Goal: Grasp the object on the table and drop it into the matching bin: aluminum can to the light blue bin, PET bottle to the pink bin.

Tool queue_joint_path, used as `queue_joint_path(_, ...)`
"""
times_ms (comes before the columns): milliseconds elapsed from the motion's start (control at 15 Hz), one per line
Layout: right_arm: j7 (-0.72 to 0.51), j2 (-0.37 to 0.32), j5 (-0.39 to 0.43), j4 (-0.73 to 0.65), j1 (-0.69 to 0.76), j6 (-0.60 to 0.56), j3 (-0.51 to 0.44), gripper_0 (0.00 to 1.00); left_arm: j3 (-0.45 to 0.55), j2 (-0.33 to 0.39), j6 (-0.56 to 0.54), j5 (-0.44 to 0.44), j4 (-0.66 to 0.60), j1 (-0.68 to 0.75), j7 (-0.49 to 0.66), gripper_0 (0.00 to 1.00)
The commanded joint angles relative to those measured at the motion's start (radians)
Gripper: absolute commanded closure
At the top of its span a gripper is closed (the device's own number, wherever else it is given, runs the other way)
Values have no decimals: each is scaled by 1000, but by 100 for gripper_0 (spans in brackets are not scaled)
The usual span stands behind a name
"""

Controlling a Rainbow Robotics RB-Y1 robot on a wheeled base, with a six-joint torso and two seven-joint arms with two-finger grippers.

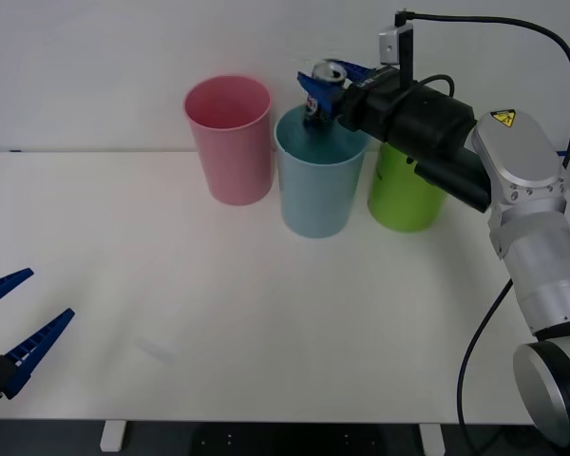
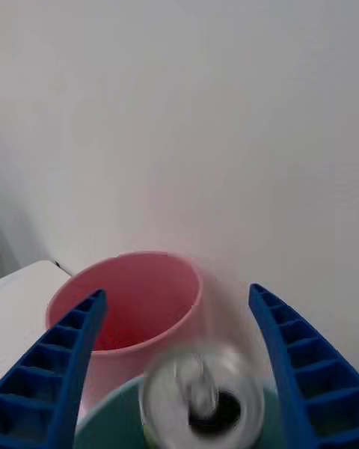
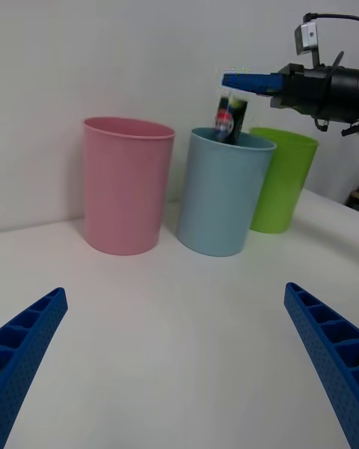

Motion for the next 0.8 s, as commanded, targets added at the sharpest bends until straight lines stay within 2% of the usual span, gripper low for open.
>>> queue_joint_path(67, 9, -2, -5, 0, 0, 1, -1, 0, 0, 0, 0, 0, 0, 0, 0, 0)
queue_joint_path(467, 10, -12, -31, -11, 17, -1, -2, 0, 0, 0, 0, 0, 0, 0, 0, 0)
queue_joint_path(800, 1, -54, -54, -143, 118, -1, -1, 0, 0, 0, 0, 0, 0, 0, 0, 0)
